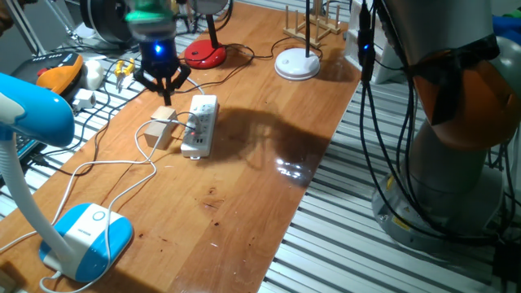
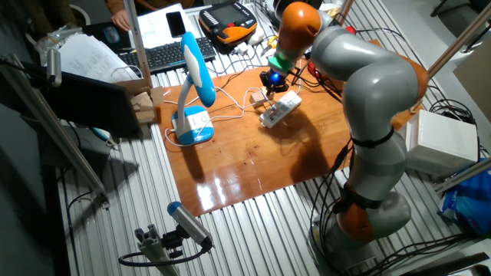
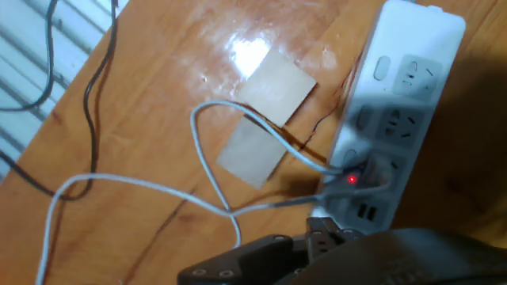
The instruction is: Plug in the power cord of the desk lamp, turn on the socket, and light up the desk lamp
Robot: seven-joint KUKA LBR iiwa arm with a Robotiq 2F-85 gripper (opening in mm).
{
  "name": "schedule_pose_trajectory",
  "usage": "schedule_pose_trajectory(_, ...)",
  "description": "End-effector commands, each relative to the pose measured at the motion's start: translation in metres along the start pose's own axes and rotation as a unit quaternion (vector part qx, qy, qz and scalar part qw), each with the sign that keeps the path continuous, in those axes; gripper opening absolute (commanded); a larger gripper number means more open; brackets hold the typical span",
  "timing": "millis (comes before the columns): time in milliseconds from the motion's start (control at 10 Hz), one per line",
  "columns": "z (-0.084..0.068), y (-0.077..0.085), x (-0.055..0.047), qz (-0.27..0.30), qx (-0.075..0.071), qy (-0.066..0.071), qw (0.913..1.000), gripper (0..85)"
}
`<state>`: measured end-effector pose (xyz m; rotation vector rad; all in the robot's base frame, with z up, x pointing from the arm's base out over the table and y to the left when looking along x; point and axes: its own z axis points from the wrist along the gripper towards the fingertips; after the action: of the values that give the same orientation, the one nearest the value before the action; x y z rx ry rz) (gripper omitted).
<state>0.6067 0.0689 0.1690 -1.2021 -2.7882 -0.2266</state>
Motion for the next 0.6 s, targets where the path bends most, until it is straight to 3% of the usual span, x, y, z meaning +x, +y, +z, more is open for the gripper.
schedule_pose_trajectory(0,-0.0003,-0.001,0.0011,-0.018,0.007,0.001,0.9998,0.0)
schedule_pose_trajectory(200,-0.0013,-0.0046,-0.0022,-0.068,0.027,-0.012,0.9972,0.0)
schedule_pose_trajectory(300,-0.0013,-0.0046,-0.0022,-0.096,0.028,-0.006,0.995,0.0)
schedule_pose_trajectory(500,-0.0013,-0.0046,-0.0022,-0.203,0.035,0.013,0.9784,0.0)
